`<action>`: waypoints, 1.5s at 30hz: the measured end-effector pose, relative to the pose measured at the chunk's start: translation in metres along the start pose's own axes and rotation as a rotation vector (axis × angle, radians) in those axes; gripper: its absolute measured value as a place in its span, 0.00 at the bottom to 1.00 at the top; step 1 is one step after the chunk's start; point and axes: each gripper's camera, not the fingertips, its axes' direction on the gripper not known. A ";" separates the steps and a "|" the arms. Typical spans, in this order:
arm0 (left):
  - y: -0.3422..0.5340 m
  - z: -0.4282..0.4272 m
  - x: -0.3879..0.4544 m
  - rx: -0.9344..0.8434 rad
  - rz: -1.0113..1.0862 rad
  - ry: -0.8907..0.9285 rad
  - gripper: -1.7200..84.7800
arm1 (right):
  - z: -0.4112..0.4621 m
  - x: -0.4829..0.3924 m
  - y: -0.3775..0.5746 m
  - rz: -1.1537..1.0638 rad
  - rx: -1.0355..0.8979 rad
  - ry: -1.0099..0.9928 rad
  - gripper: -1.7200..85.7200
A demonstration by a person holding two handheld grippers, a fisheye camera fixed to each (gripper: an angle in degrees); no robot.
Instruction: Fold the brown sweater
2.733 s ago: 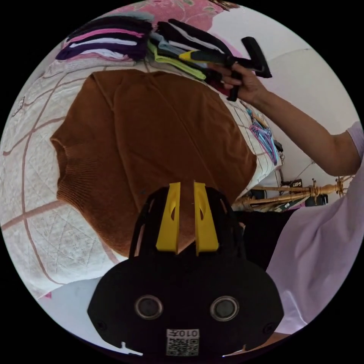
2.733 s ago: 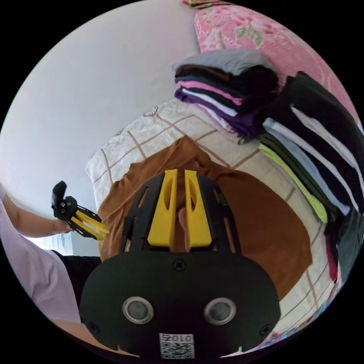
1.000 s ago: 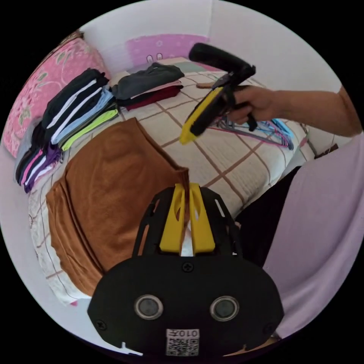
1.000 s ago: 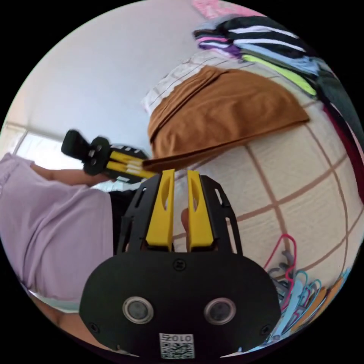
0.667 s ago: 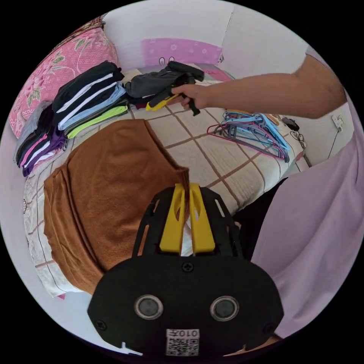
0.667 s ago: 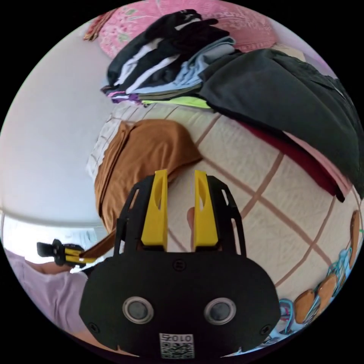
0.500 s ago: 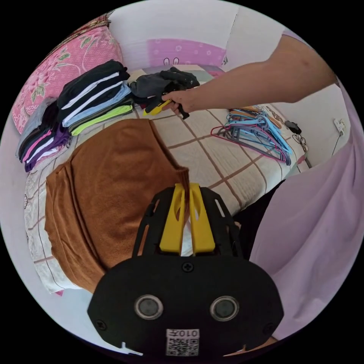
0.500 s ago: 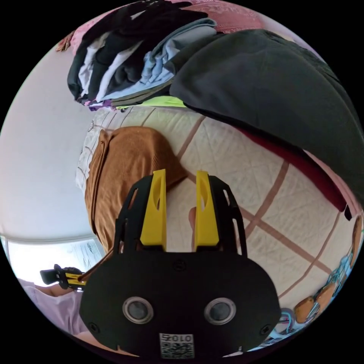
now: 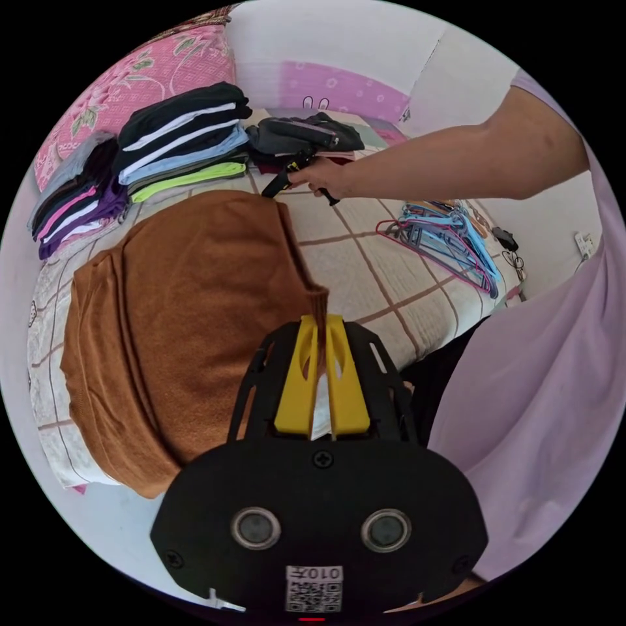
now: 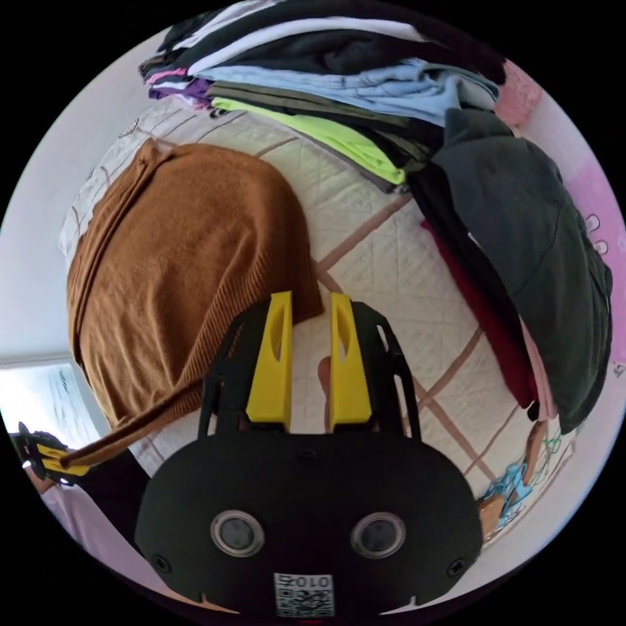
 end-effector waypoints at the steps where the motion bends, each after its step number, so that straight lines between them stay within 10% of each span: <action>1: 0.003 -0.008 -0.003 -0.001 -0.003 0.000 0.02 | 0.001 -0.011 -0.006 -0.029 -0.006 0.023 0.10; 27: 0.206 -0.358 -0.207 0.463 -0.582 0.207 0.02 | -0.123 -0.187 -0.272 -0.367 -0.038 -0.270 0.06; 45: 0.409 -0.533 -0.495 0.614 -1.051 0.468 0.02 | 0.074 -0.521 -0.596 -0.526 -0.447 -0.047 0.06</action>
